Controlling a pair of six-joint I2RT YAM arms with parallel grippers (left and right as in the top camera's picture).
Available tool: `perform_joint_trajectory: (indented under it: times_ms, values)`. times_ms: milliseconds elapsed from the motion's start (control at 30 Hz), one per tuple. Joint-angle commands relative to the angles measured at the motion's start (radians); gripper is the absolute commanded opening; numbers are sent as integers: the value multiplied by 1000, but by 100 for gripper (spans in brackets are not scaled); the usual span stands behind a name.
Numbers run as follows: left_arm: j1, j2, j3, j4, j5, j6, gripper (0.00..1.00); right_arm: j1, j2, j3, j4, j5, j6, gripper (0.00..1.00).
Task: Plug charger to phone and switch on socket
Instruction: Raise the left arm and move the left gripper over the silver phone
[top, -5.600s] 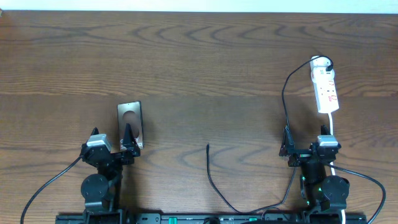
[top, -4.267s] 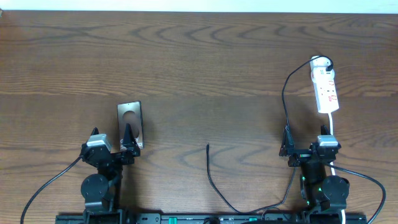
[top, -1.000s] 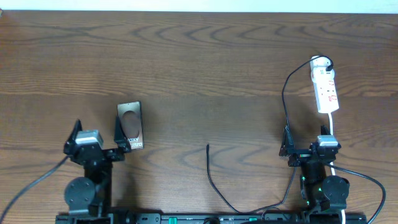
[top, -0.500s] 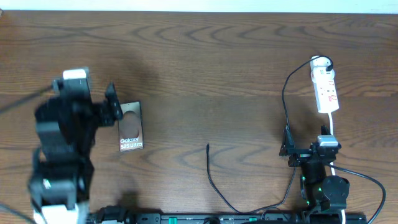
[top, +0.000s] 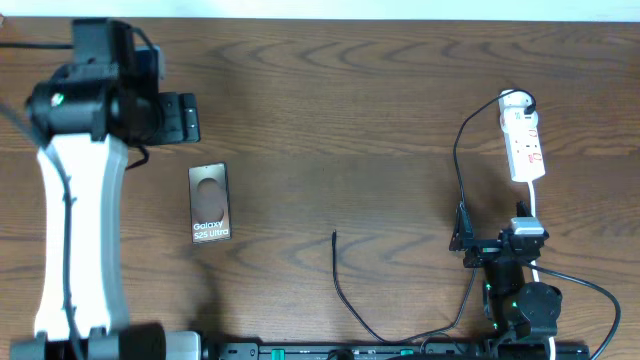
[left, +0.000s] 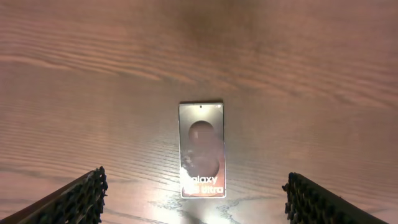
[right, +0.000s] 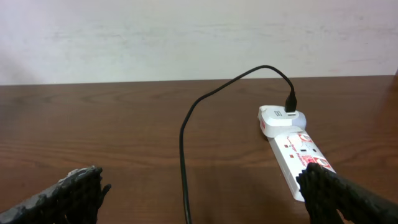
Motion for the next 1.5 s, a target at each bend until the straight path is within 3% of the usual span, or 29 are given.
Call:
perform_joint_trajectory:
  times_ms: [0,367,433,467,500,567,900,1467]
  values:
    - [4,93,18,-8,6,-1,90,10,-5,-1,-5,5,10,99]
    - [4,243,18,-8,6,-1,90,10,-5,-1,-5,5,10,99]
    - [4,252,14,-8,6,-1,66,10,-5,-1,-4,5,10,99]
    - [4,254,14,-7,6,-1,63,10,-5,-1,-5,5,10,99]
    - [4,257,14,-7,6,-1,63,10,-5,-1,-4,5,10,99]
    - [4,259,14,-3,6,-1,98,10,-5,-1,-5,5,10,99]
    - [4,259,-14,-3,6,-8,99,10,-5,-1,-5,5,10,99]
    - [4,259,-265,119,62,-31,99,10,-5,-1,-5,5,10,99]
